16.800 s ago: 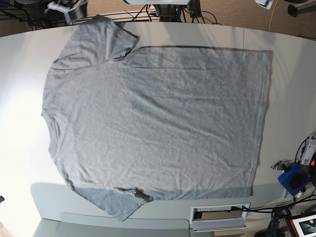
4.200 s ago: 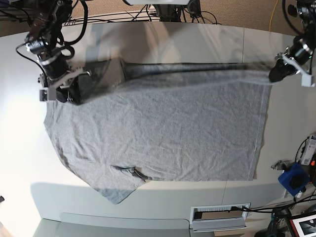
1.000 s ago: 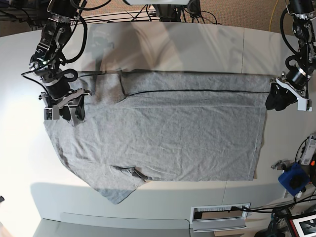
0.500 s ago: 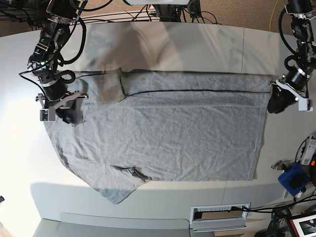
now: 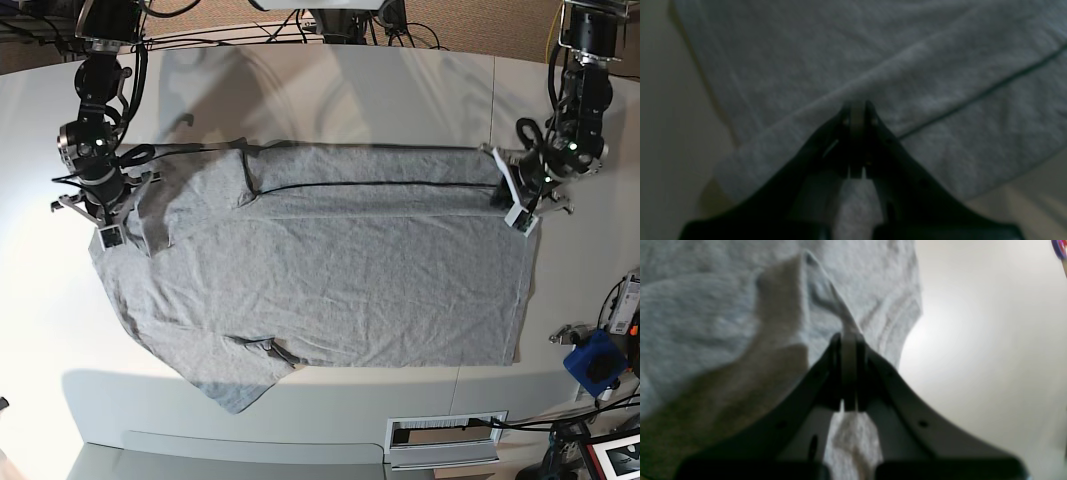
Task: Fold the T-shirt properly
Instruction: 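Drag the folded collar edge back toward the robot with both grippers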
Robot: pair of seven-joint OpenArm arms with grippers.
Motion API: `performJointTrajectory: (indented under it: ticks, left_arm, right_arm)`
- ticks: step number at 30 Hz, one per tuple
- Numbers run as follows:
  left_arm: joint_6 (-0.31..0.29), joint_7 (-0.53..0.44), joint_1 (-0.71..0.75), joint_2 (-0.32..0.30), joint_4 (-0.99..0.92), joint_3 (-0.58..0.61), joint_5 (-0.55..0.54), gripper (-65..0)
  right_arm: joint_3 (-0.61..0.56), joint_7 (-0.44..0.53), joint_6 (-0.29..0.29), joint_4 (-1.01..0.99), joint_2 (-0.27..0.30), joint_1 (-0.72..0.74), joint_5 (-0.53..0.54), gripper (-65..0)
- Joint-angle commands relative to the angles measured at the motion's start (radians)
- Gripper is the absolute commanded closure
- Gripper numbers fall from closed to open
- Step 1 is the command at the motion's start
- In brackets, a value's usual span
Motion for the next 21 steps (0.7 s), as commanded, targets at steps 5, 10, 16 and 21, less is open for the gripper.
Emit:
performJointTrajectory:
  ticks: [5,10,16,21]
  left_arm:
    - [0.032,0.011,-0.027,-0.024,0.015,-0.017,0.013,0.0]
    - [0.028,0.034,-0.014,-0.027,0.015,-0.017,-0.018,0.0]
    - [0.019,0.034,0.055,-0.021,0.015,-0.017,-0.029,0.0]
    - [0.023,0.036,0.110,-0.022,0.015,-0.017,-0.029,0.0]
  right_arm:
    - [-0.003,0.010,-0.059,0.010,0.017,0.013,-0.023,0.0]
    - [-0.003,0.034,-0.068,-0.111,0.017,0.014,-0.023,0.0]
    - [-0.003,0.017,-0.069,-0.175,0.017,0.008,-0.052,0.0]
    - [-0.003,0.002,-0.066,-0.174,0.017,-0.025,-0.032,0.0]
